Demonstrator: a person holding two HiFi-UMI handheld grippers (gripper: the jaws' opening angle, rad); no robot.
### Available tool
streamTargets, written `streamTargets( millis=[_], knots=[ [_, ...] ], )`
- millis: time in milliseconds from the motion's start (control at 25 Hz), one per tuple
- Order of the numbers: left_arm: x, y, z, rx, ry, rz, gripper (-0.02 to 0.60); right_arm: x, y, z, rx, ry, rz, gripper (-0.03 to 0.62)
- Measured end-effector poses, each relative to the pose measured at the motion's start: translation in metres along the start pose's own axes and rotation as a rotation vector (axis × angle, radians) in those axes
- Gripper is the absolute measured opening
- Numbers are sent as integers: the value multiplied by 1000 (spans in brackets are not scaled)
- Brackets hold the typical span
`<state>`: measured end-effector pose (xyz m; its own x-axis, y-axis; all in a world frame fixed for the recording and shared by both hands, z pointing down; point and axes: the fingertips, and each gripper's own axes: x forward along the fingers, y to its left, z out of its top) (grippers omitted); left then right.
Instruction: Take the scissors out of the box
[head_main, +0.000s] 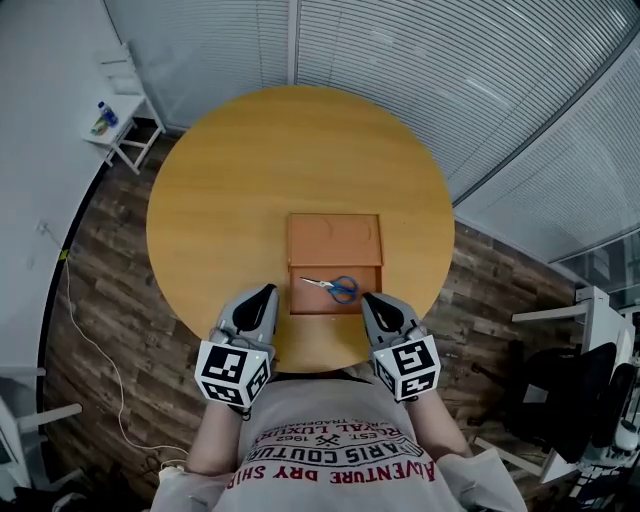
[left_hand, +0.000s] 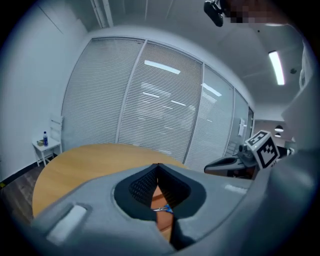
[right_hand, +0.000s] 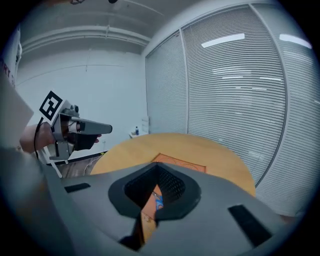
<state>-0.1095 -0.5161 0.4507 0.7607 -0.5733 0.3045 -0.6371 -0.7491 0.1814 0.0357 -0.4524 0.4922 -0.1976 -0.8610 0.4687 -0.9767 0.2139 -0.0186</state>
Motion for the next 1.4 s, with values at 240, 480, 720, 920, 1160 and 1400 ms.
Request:
streamTargets(
  millis=[240,480,720,920,1160,1400],
  knots=[
    [25,3,-17,-29,45,-3,9,29,-10,-31,-29,165,70,8],
    [43,18,-34,-45,54,-4,9,71,-14,-64,-119,329,142,9],
    [55,21,-50,-56,61,6,9,102,-13,-117,-265,529,225,82],
    [61,25,-55,-57,77,17,9,121,-14,-149,-382,655,280,98],
    [57,35,-67,-91,96,60,9,136,-17,-171,-537,749,307,109],
    [52,41,-76,-109,115,102,9,140,-17,-186,-642,804,326,100]
  ],
)
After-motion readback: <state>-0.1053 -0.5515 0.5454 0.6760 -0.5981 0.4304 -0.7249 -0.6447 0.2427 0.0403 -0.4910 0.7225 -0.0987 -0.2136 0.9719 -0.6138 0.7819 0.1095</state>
